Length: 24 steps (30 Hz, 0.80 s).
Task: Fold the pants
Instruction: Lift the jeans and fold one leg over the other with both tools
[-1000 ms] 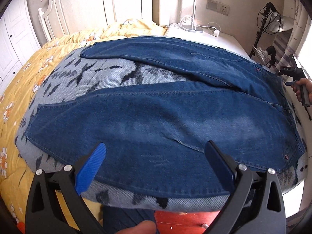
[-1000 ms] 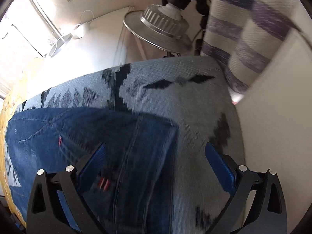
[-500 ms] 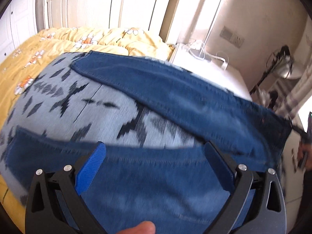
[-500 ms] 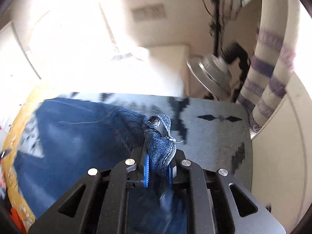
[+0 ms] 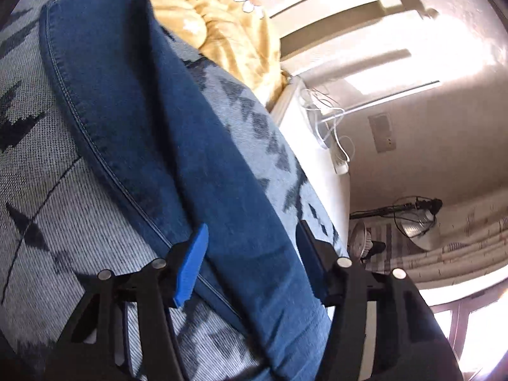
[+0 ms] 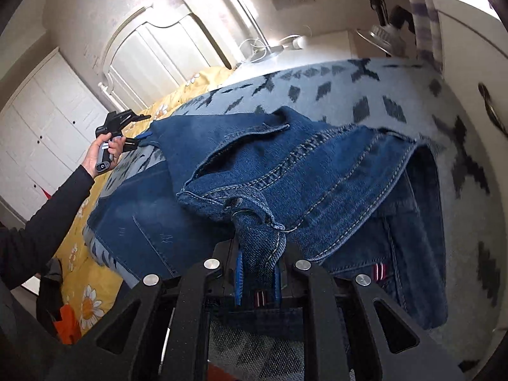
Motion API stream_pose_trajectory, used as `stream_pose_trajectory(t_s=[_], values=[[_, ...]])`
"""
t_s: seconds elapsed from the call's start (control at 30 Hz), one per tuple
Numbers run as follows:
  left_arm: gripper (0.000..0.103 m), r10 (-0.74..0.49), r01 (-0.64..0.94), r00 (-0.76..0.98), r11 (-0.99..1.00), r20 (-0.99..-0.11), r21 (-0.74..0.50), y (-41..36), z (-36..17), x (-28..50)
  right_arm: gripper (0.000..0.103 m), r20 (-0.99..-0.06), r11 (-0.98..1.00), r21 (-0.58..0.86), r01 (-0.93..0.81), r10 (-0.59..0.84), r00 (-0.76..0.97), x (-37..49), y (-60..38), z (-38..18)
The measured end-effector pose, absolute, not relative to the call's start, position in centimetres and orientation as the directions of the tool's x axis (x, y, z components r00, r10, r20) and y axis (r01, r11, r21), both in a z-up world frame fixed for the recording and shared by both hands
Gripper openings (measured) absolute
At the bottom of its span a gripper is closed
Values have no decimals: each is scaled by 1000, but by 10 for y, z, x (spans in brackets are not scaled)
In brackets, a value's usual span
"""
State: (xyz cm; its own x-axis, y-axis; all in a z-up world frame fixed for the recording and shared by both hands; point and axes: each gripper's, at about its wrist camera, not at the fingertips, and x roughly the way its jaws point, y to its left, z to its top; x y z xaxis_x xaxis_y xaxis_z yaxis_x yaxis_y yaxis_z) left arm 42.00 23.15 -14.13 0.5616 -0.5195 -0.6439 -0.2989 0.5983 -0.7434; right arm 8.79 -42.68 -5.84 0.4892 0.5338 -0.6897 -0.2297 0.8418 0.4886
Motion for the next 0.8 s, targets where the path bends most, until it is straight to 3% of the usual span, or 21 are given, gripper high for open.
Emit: stream_pose_trajectory(t_s=[0.17,0.37,0.43,0.47,0.5,0.63,0.8], values=[[47,-435,-403,605,555,-667,-728,265,-157,434,15,-678,847,483,-221,521,518,97,-434,-46],[43,-449,-432,593,522,-668,-735,278,-174,475,15,-673,860,458,-226,502,543,109,-440,-28],[34,-465,-439,597,493,-654,-751,282,-180,489,15,-681,866,447,-225,492,542,113,-441,-25],[6,-466,-438,587,506,-663,-743,284,-179,495,15,-687,871,435,-228,485,541,116,-441,-23],[1,-447,-445,575,532,-685,-721,285,-174,499,15,-694,876,422,-235,479,538,119,-442,-21],[1,-442,-379,611,565,-657,-733,290,-123,473,15,-700,887,374,-270,461,545,131,-454,-6],[1,-374,-329,639,657,-672,-678,291,-47,329,15,-743,914,297,-275,402,535,131,-483,10]])
